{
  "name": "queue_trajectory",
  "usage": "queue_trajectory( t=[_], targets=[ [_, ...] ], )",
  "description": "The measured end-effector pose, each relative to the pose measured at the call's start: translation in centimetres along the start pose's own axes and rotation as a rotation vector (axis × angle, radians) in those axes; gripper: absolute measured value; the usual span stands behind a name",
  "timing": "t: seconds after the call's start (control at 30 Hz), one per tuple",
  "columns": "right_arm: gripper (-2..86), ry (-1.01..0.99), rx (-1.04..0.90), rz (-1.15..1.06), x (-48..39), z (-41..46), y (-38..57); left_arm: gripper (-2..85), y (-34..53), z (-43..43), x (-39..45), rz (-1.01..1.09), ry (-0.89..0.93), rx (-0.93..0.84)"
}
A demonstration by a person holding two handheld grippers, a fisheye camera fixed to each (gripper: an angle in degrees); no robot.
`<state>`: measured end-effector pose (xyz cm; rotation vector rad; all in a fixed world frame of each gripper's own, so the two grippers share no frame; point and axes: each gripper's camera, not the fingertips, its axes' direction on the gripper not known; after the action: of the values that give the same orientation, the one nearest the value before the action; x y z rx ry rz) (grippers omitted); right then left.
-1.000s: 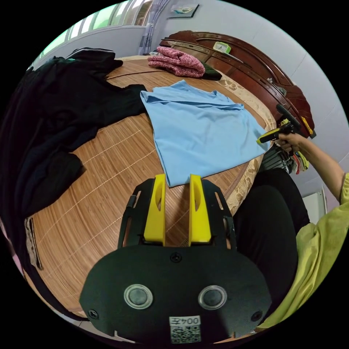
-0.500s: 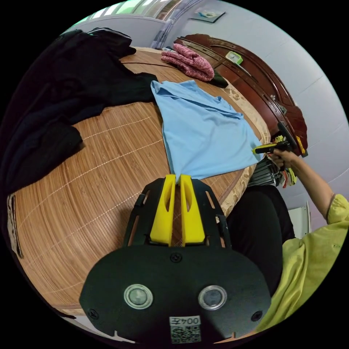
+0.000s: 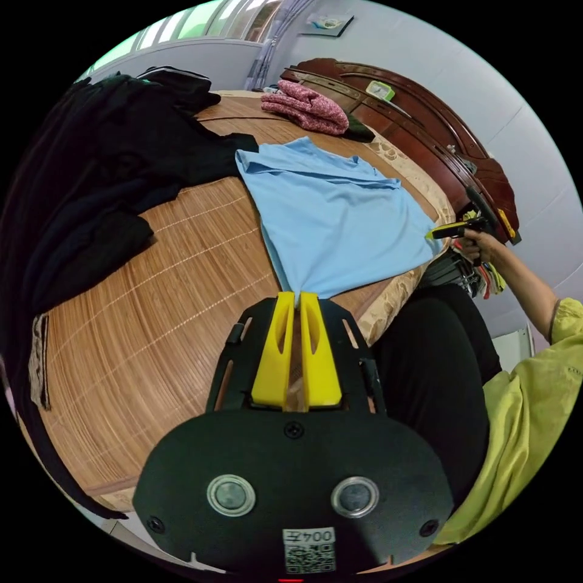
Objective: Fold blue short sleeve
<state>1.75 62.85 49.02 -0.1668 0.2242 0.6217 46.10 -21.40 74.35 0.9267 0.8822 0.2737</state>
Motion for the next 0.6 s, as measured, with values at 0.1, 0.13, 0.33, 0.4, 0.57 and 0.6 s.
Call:
queue_trajectory(
  t=[0.1, 0.13, 0.33, 0.4, 0.57, 0.6],
  targets=[
    [8.3, -0.021, 0.062, 0.006, 1.3, -1.3, 1.2, 3.4, 0.6, -1.1, -1.8, -0.081, -0.035, -0.001],
    [8.3, -0.035, 0.071, 0.002, 1.6, -1.7, 1.3, 4.1, 0.5, -2.0, -2.2, -0.1, -0.067, 0.024],
    [8.0, 0.016, -0.141, -0.075, 1.5, 1.7, -0.3, 8.7, -6.6, -3.0, 1.2, 0.113, -0.258, 0.044],
    [7.8, 0.053, -0.143, -0.097, 1.2, 2.2, -0.4, 10.0, -9.7, -1.5, 2.0, 0.195, -0.291, -0.02],
    [7.8, 0.057, -0.207, -0.119, 2.1, 2.7, -0.9, 11.0, -16.6, 1.5, -0.7, 0.13, -0.183, -0.082],
    [7.8, 0.057, -0.211, -0.121, 2.2, 2.8, -0.9, 11.0, -17.9, 2.3, -1.4, 0.111, -0.177, -0.1]
  ],
)
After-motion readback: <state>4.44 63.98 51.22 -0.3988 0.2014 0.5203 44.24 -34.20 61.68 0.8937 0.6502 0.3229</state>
